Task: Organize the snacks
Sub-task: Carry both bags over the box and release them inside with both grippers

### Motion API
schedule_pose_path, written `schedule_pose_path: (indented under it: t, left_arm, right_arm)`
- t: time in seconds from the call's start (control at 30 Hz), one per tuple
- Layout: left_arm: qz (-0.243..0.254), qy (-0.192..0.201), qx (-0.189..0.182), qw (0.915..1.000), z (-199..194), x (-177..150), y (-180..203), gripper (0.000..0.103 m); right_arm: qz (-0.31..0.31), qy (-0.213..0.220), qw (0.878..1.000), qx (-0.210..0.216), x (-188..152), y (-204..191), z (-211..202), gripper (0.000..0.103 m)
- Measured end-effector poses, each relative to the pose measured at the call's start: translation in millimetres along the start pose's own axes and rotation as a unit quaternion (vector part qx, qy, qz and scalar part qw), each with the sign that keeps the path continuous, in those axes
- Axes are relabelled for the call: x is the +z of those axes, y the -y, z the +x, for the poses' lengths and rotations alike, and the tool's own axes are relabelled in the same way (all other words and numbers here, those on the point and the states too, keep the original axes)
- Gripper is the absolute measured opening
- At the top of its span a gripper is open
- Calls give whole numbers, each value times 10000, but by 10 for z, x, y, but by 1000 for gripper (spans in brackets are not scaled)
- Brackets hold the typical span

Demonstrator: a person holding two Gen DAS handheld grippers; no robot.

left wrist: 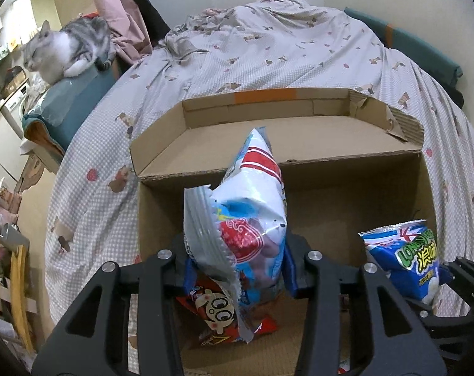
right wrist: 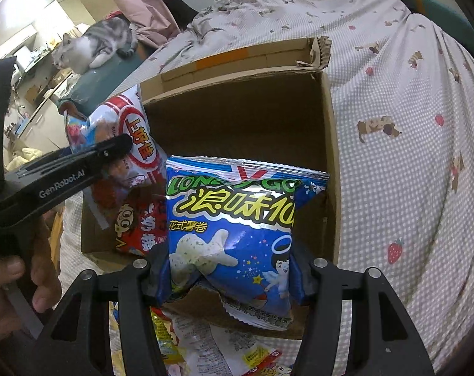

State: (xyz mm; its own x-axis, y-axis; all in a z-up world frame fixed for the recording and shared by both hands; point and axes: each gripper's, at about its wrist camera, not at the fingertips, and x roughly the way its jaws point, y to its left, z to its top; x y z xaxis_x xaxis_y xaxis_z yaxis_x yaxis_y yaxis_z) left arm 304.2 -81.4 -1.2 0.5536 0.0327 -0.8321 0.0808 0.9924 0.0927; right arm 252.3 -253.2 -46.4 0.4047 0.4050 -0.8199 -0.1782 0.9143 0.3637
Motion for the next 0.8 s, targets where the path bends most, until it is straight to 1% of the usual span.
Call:
schedule_pose_path:
  t: [0.1, 0.13, 0.17, 0.2, 0.27, 0.3, 0.33, 0.37, 0.4, 0.43, 0.53, 0.6, 0.8]
  left_arm:
    - [100, -71, -15, 9999, 5, -2, 0, 43]
    - [119, -100, -60, 9999, 3, -2, -11, 51]
    - [126, -109, -80, 9998, -4, -6, -2, 60]
    - [121, -108, -61, 9999, -20, -3, -24, 65]
    - [99, -55, 80, 9999, -56, -4, -30, 83]
    - [66, -6, 165, 9998, -83, -2, -57, 88]
    - [8, 34, 198, 9998, -111, -4, -92, 93]
    - [-52, 46, 200, 9998, -139, -10, -117, 93]
    - [-120, 32, 198, 9997, -157, -11, -153, 93]
    - [-159, 16, 194, 9997, -170, -11, -169, 93]
    - [-297, 3, 230, 9993, -236, -11, -271, 93]
    - [-344, 28, 268, 9990, -276, -18, -312, 93]
    - [-364, -20, 283, 9989, -326, -46, -333, 93]
  right_arm:
    - [128, 18, 9998, 123, 20, 35, -10, 61]
    - [157, 23, 9997, 161, 19, 38, -15, 61]
    - [203, 33, 9996, 213, 24, 50, -22, 61]
    - [239, 44, 9994, 252, 27, 57, -29, 61]
    - [316, 76, 9989, 341, 38, 77, -51, 63]
    - [358, 106, 9985, 397, 45, 89, -69, 65]
    - [377, 131, 9982, 437, 50, 96, -84, 71]
    - [407, 178, 9979, 478, 56, 106, -108, 75]
    - [441, 250, 9974, 510, 62, 118, -142, 84]
    - [469, 311, 9969, 546, 67, 125, -171, 85]
    - [583, 449, 9949, 690, 92, 158, -248, 86]
    - [645, 521, 9942, 690, 105, 182, -288, 86]
    - [637, 512, 9944, 677, 119, 155, -320, 86]
